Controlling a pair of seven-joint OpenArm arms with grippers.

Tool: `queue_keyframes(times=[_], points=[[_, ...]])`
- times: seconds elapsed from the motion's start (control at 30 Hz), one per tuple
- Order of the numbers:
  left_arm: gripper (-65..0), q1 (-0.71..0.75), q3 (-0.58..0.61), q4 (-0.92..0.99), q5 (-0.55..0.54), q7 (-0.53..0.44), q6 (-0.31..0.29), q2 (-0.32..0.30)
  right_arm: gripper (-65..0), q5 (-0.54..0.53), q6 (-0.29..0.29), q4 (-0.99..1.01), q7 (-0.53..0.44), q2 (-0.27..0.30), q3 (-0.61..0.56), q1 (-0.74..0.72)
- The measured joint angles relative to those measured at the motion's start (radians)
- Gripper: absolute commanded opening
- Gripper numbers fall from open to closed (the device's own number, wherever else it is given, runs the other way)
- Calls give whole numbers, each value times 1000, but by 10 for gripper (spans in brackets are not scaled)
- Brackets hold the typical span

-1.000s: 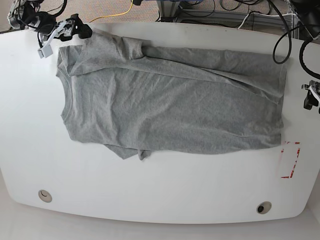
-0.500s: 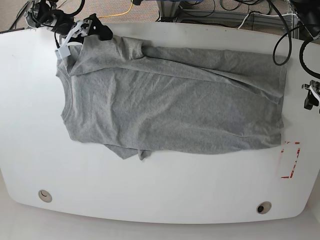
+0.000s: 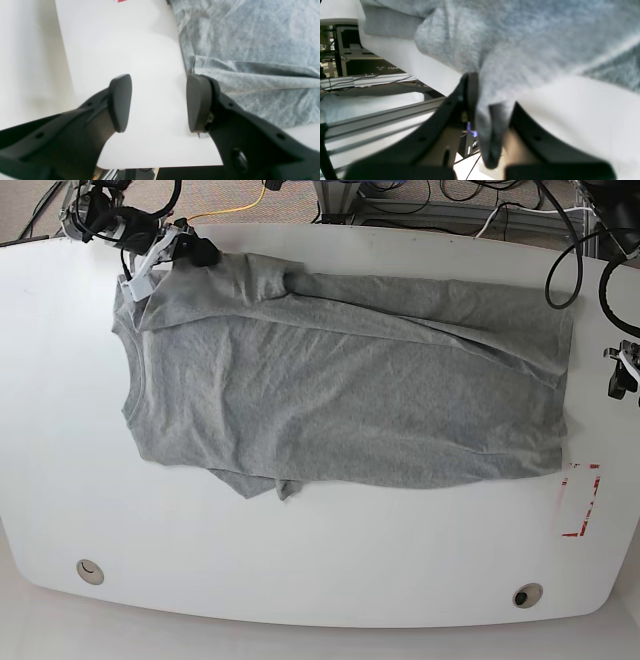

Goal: Layout the t-shirt on the table in an organized manner, then fold the t-shirt properly
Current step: 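Move the right gripper along the shirt edge, smoothing the fabric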

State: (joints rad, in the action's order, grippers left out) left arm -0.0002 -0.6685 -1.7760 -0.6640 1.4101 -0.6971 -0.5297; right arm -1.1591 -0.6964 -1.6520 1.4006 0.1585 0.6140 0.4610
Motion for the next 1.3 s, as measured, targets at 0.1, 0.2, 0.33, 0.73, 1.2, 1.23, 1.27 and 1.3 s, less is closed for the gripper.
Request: queue_keyframes(times=[0.1,0.2,0.33,0.73,1.2,1.23,1.27,1.3], points=[[-324,0,0,0,0,0,0,0,-634,0,0,0,-1,1,0,5],[-324,0,2,0,-1,0,0,0,-634,-11,0,-3,-1,7,0,22],[-324,0,2,0,-2,-1,0,0,-634,-99,0,-22,1,40,-5,73],[-324,0,4,0,6,0,0,0,-634,-309,0,-89,-2,140,-79,129],[-324,1,59,-2,3,0,0,2,-633,-307,0,-34,-1,147,-89,-81],[-324,0,59,-2,6,0,0,2,-633,-300,1,-19,-1,147,-88,-96],[-324,0,59,-2,6,0,0,2,-631,-296,0,-8,2,146,-88,-105],[-324,0,59,-2,6,0,0,2,-631,-293,0,4,11,146,-88,-116]])
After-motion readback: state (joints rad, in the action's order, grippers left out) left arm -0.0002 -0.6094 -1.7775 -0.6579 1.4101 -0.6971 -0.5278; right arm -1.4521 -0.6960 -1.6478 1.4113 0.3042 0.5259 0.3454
